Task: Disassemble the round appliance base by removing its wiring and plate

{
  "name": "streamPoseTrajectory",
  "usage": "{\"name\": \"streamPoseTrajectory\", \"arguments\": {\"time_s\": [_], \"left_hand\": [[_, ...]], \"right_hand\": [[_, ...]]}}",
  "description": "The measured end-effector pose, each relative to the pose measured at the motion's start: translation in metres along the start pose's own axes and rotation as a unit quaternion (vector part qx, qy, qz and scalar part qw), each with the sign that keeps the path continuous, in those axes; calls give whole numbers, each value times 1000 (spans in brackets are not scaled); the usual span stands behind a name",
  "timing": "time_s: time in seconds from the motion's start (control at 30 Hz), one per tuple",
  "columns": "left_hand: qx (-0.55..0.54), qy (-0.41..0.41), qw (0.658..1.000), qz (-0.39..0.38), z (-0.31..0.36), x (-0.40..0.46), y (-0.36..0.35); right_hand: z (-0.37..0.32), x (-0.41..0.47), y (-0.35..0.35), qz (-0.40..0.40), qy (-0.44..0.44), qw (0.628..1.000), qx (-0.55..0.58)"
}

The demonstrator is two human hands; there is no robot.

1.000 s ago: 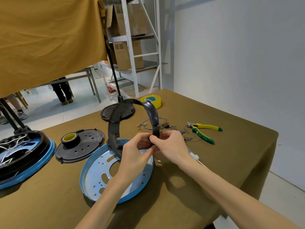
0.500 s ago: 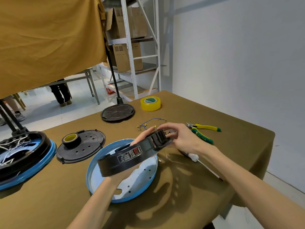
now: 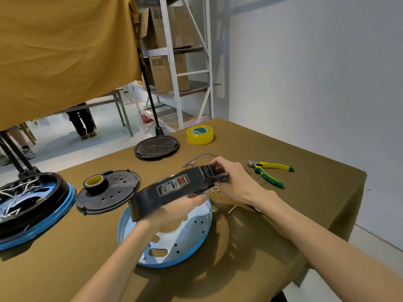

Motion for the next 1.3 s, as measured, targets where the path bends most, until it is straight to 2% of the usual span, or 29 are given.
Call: {"name": "streamPoseTrajectory", "arguments": {"time_s": [0.1,0.2,0.3,0.37,0.43,0.47,0.5,0.53,0.63,0.7,0.77,0.87,0.97,1.07,1.13,1.2,1.3], "left_hand": [[-18,-142,989,22,9,-8,2],[27,-254,960,114,3,-29,7],[92,-364,894,246,-15,-48,24],[120,-418,840,325,-22,-60,36],[160,-422,791,412,-26,-69,40],[169,-395,780,455,-27,-70,42],[155,-345,788,485,-29,-71,44],[120,-284,811,497,-32,-71,46],[-17,-127,884,450,-45,-70,59],[-74,-78,911,399,-52,-71,68],[-61,-47,927,367,-60,-75,72],[-30,-20,930,365,-74,-87,68],[-8,-20,921,390,-83,-98,64],[25,-2,909,416,-89,-100,65],[-23,0,916,402,-93,-101,63],[-86,8,910,405,-97,-104,58],[-114,-3,906,408,-101,-108,53]], "right_hand": [[-2,9,-4,42,-48,998,26],[-3,10,-6,40,-106,991,70],[-3,7,-6,-3,-213,954,209],[-8,6,-6,-48,-261,930,254],[-15,5,-8,-83,-299,910,274],[-19,4,-9,-100,-313,905,270],[-22,4,-11,-116,-325,901,263],[-25,3,-14,-132,-333,898,257],[-26,1,-22,-166,-339,894,241],[-27,-2,-26,-189,-334,894,230],[-30,-3,-30,-197,-313,911,181],[-33,-3,-35,-166,-238,957,1],[-36,-2,-42,-124,-184,966,-134],[-35,-1,-54,-170,-177,961,-126],[-33,0,-61,-198,-185,959,-76],[-31,0,-66,-176,-190,964,-63],[-31,-1,-73,-140,-182,969,-87]]}}
Point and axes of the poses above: each hand's wrist, its own x-axis towards the middle knuckle, its own y-axis out of the back of the hand, z = x × y, the point moved 1 cm from there along x, towards the middle knuckle, and after that the axes turned 12 degrees about -x, right-handed, at the moved point
